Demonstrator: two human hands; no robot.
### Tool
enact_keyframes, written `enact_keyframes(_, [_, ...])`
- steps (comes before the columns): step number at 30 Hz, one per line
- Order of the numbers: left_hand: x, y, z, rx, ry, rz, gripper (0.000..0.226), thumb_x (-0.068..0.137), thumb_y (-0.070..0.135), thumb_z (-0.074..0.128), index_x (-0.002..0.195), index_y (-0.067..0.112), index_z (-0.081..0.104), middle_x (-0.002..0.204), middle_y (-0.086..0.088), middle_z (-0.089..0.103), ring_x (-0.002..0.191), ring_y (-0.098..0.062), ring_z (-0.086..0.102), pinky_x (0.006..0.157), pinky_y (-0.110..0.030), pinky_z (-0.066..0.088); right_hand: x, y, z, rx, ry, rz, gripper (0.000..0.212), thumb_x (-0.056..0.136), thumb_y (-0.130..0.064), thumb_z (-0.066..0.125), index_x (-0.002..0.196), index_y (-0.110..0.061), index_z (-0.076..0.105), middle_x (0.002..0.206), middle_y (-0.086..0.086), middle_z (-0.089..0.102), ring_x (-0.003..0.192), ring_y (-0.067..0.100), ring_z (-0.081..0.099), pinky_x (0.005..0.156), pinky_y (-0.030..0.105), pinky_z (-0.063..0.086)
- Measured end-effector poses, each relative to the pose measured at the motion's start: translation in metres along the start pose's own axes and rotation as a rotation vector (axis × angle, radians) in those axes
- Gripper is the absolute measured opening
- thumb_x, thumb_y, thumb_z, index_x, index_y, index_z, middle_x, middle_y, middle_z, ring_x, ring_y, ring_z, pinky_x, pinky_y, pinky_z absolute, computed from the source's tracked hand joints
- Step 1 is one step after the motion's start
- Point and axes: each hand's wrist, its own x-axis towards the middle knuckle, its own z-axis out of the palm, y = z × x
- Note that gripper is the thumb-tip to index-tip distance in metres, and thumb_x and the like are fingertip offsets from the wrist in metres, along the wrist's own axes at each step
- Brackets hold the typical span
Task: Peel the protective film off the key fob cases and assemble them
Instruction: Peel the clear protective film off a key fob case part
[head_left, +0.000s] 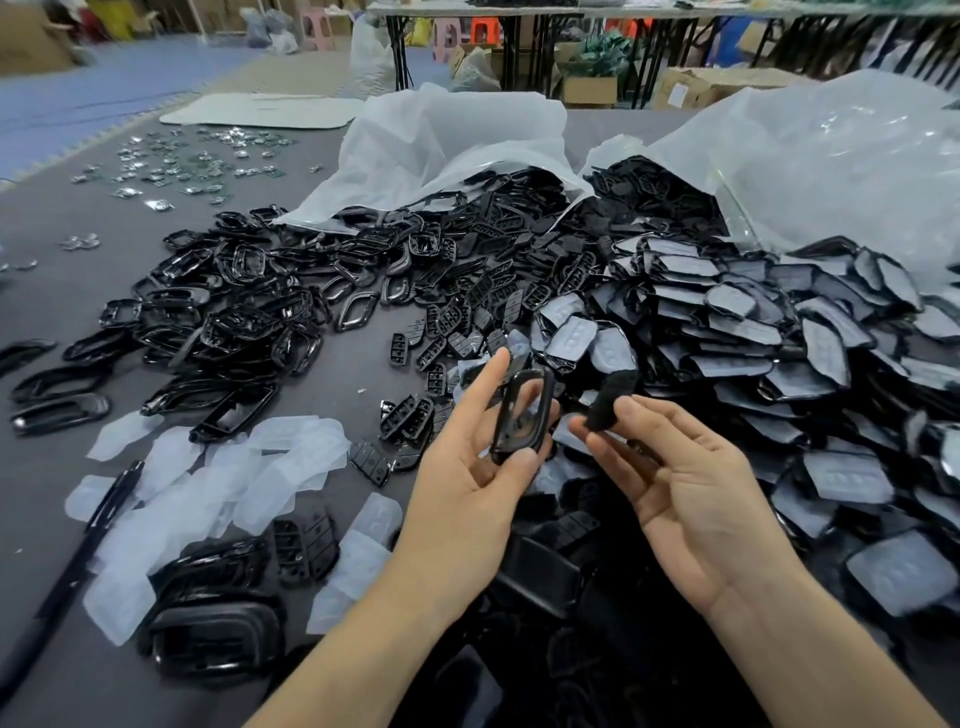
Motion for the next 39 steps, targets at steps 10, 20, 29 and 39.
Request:
enact_keyframes(10, [0.0008, 0.0007, 0.0021, -0.203, 0.009, -0.072, 0.044, 0.092, -0.010, 0.049, 0.120, 0.023, 0.059, 0.102, -0.009, 0.074, 0.101, -0.021, 0.069, 0.078, -0.019, 0.054, -0.0005, 0.0010, -0.0041, -0.133, -0.002, -0.018, 0.016, 0.062, -0.015, 0.071, 0.077, -0.015, 0.065, 0.074, 0.007, 0.072, 0.071, 0.018, 0.072, 0.055, 0.021, 0.054])
enact_keyframes(20, [0.0010, 0.0019, 0.0008, -0.370, 0.027, -0.107, 0.045, 0.083, 0.009, 0.057, 0.127, 0.008, 0.054, 0.104, -0.016, 0.072, 0.099, -0.025, 0.070, 0.074, -0.019, 0.055, -0.0009, -0.0017, -0.0053, -0.125, -0.030, -0.025, 0.029, 0.064, -0.020, 0.068, 0.088, -0.004, 0.065, 0.076, 0.010, 0.074, 0.071, 0.018, 0.072, 0.055, 0.021, 0.054])
enact_keyframes(29, [0.0013, 0.0023, 0.0010, -0.349, -0.031, -0.100, 0.038, 0.083, 0.014, 0.056, 0.121, 0.015, 0.058, 0.102, -0.011, 0.074, 0.097, -0.024, 0.071, 0.073, -0.019, 0.055, 0.0026, -0.0010, -0.0090, -0.156, -0.036, -0.083, 0.012, 0.086, -0.010, 0.062, 0.076, -0.011, 0.069, 0.071, 0.007, 0.071, 0.067, 0.015, 0.069, 0.058, 0.022, 0.055])
enact_keyframes(39, [0.0014, 0.0024, 0.0047, -0.242, -0.028, -0.131, 0.028, 0.087, 0.013, 0.053, 0.113, 0.019, 0.060, 0.096, -0.003, 0.075, 0.091, -0.021, 0.072, 0.069, -0.016, 0.055, 0.0029, 0.0009, -0.0065, -0.242, -0.066, -0.220, 0.028, 0.087, 0.000, 0.060, 0.064, -0.018, 0.065, 0.063, 0.007, 0.066, 0.059, 0.013, 0.063, 0.060, 0.024, 0.055])
